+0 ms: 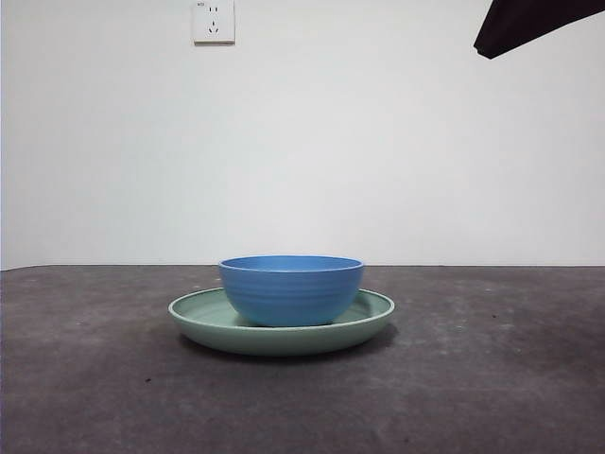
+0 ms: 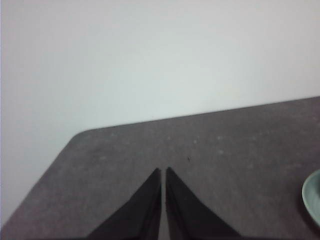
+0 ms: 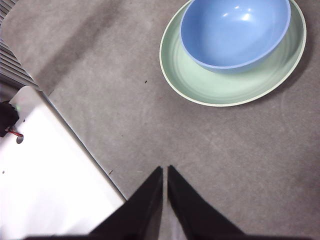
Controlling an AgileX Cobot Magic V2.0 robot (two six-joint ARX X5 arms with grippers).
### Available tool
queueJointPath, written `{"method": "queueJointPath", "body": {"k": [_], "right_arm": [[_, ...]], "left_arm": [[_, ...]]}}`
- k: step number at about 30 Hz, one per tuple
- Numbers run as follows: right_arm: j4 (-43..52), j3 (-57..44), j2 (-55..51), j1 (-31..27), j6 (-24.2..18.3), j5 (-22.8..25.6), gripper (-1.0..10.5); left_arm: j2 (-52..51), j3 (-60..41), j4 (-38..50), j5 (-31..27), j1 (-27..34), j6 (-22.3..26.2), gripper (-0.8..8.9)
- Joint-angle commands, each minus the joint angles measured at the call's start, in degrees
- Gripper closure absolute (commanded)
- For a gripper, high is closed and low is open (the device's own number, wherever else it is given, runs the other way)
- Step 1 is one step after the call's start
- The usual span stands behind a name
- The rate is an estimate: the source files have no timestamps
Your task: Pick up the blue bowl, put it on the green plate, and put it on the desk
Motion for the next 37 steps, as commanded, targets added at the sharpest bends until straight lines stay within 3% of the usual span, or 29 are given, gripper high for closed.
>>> {"method": "queueJointPath", "body": {"k": [1,12,20,25,37], "right_arm": [[0.52,0.61,0.37,0.42,-0.66,-0.13,9.4],[0.52,0.61,0.37,0.42,-0.66,-0.13,9.4],[0.52,0.61,0.39,0.42,-0.66,-0.13,9.4],[0.52,0.61,0.37,0.42,-0.66,-0.13,9.4],[0.52,0.61,0.37,0.42,-0.66,-0.13,9.4]], "left_arm": [[-1.81,-2.19,0.09,-0.39,0.2,0.24,7.98],[-4.57,-7.87,-2.71,-1.25,0.2,-0.87,7.98],[-4.55,-8.15,-9.53,-1.27,0.2,-2.75,7.98],[-4.57,-8.15,-9.49,-1.25,0.2,-6.32,7.98],[-4.57,-8.15,-9.49,-1.25,0.2,-6.19,7.98]]}}
